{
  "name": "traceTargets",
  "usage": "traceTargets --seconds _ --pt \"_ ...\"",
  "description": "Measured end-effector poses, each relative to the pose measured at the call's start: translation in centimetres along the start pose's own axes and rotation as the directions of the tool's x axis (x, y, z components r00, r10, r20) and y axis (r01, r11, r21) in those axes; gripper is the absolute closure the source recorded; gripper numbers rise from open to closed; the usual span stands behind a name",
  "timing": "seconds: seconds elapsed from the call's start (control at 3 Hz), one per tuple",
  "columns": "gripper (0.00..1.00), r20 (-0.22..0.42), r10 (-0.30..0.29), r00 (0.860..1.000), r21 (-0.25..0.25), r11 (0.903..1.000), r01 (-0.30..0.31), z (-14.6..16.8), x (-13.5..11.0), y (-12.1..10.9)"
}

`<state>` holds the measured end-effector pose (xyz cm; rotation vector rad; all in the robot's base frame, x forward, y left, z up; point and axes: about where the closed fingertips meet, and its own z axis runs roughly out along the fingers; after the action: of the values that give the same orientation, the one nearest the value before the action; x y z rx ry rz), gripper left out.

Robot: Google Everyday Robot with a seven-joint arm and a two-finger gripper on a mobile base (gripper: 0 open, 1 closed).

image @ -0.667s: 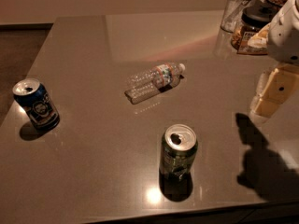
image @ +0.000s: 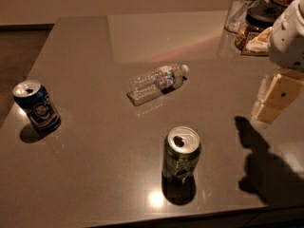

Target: Knock green can over

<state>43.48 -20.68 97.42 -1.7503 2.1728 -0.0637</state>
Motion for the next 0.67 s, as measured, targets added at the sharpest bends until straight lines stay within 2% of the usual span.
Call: traceTargets --seconds 0.33,0.67 --pt "0.0 0.067 -0.059 0.996 -0.068 0.9957 0.063 1.6 -1.4 1.5" --pt "0.0 0.16 -0.121 0.98 -0.186 0.9709 0.151 3.4 -3.6 5.3"
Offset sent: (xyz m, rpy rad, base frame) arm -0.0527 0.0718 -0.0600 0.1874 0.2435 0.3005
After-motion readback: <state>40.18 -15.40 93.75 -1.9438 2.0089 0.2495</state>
